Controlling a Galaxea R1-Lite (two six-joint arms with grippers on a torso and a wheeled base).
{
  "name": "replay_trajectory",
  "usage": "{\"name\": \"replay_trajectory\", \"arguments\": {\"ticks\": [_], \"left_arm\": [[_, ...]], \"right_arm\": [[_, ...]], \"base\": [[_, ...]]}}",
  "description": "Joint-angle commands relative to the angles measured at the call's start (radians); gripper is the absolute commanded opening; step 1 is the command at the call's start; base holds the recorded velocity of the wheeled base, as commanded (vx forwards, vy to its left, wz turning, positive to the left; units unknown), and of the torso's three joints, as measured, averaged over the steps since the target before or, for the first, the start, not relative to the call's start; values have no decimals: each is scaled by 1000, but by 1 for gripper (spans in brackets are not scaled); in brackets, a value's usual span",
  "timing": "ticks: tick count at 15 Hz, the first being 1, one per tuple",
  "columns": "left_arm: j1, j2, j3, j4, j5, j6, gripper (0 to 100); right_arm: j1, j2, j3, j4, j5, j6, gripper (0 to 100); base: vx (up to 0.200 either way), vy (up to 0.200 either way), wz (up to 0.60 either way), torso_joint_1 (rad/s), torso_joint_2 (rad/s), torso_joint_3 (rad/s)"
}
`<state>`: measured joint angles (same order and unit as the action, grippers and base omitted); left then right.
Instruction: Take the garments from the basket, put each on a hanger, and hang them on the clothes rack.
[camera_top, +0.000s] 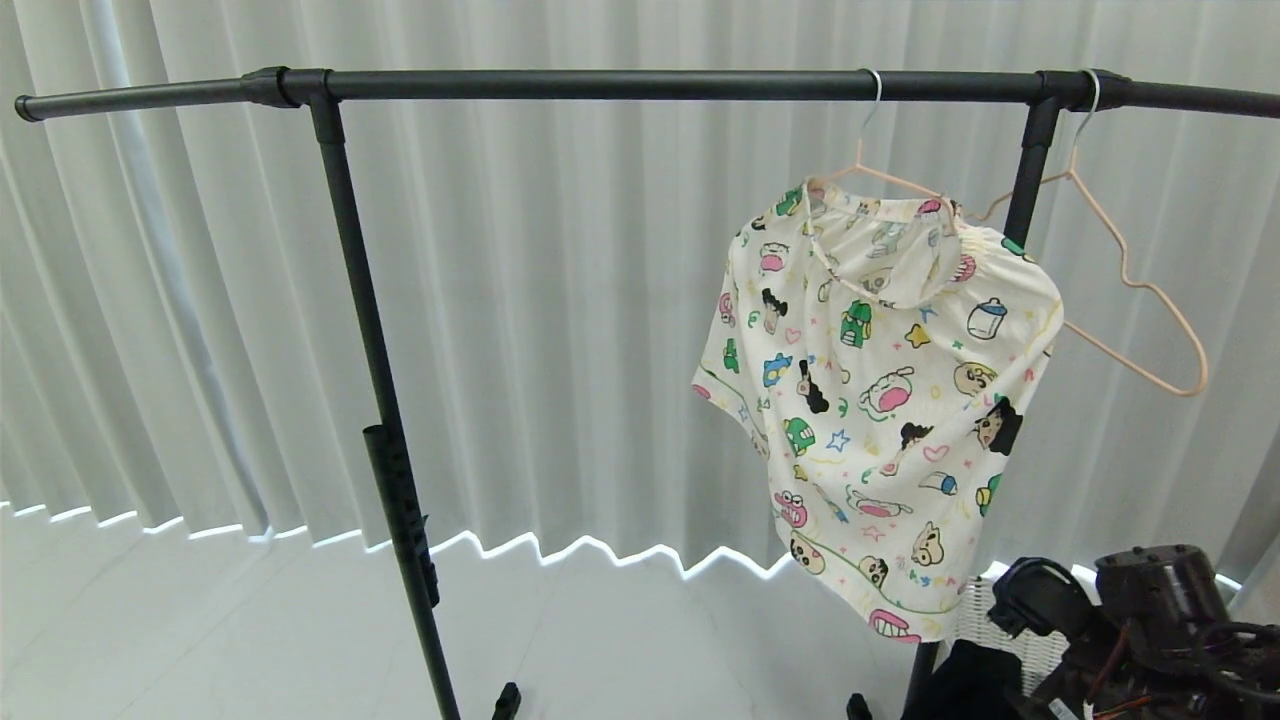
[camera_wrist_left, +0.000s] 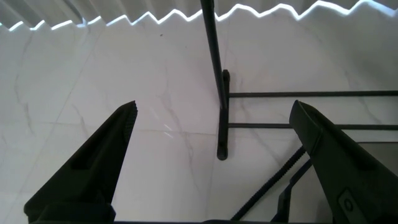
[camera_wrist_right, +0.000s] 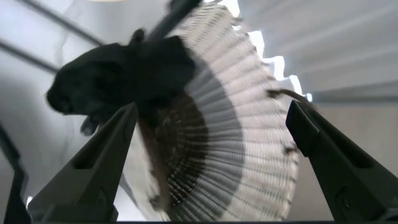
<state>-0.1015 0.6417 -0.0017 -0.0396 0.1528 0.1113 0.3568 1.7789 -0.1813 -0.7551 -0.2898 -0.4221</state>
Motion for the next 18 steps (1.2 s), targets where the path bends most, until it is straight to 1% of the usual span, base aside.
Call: {"name": "replay_trajectory", "arguments": {"ticks": [1,4,5,6,7,9,10,13,16,18], "left_arm": [[0,0,0,0,1,1,100],[0,0,0,0,-1,1,100],[0,0,0,0,-1,1,100],[0,0,0,0,-1,1,100],[0,-2,0,0,-1,1,100],[0,-2,0,0,-1,1,100],[0,-4,0,0,-1,1,100],[0,-7,0,0,-1,-1,100],[0,-33,0,0,-6,-15,100],[0,-45,0,0,-6,-22,100]], "right_arm": [[37,186,-6,-46,1,2,100],[36,295,-17,-165,-8,9,100],[34,324,-15,-199,-22,11,100],[33,335,-15,-210,-35,11,100],[31,366,-18,-225,-81,14,100],[30,389,-30,-244,-100,39,100],[30,398,-37,-256,-108,43,0],[30,410,-38,-271,-164,45,0],[37,393,-26,-296,-169,46,0],[57,344,-10,-306,-166,45,0]], "base": [[0,0,0,0,0,0],[0,0,0,0,0,0],[0,0,0,0,0,0],[0,0,0,0,0,0],[0,0,0,0,0,0],[0,0,0,0,0,0],[0,0,0,0,0,0],[0,0,0,0,0,0],[0,0,0,0,0,0],[0,0,0,0,0,0]]}}
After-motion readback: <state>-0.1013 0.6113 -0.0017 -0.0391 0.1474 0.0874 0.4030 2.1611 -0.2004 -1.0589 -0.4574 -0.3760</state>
